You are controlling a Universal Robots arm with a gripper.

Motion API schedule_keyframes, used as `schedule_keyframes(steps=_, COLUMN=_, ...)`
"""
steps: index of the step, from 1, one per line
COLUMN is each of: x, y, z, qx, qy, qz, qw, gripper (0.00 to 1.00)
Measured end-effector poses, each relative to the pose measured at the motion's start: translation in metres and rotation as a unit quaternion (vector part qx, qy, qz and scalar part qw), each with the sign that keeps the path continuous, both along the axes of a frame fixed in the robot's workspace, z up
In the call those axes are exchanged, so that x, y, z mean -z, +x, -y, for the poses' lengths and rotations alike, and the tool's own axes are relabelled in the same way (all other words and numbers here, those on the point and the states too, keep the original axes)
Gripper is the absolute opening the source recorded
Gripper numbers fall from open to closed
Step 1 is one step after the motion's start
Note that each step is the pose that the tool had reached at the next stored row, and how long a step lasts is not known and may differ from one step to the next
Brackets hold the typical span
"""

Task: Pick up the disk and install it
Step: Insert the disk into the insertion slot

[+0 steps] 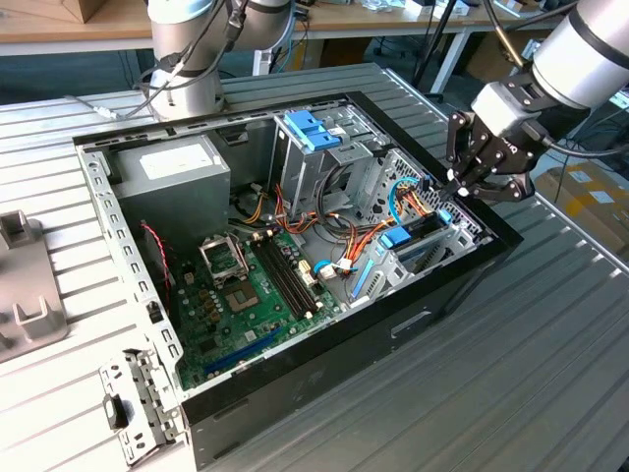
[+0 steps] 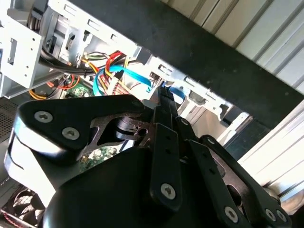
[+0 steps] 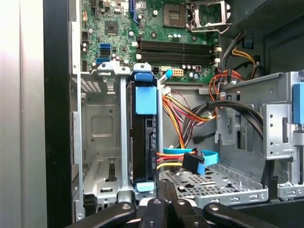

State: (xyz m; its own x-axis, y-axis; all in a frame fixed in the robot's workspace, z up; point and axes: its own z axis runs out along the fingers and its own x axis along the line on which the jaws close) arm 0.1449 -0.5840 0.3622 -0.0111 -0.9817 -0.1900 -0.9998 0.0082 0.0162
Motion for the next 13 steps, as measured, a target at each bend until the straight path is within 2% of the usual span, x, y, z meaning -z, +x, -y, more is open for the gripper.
schedule_keyframes(steps=7, x=-0.0048, y=0.0103, z=0.0000, qx=0.000, qy=0.0002, qz=-0.0008, qw=1.00000, gripper=0.11)
schedule_keyframes(steps=13, x=-0.0048, y=0.0111, z=0.0000, qx=0.000, qy=0.0003, qz=-0.0009, qw=1.00000, gripper=0.11)
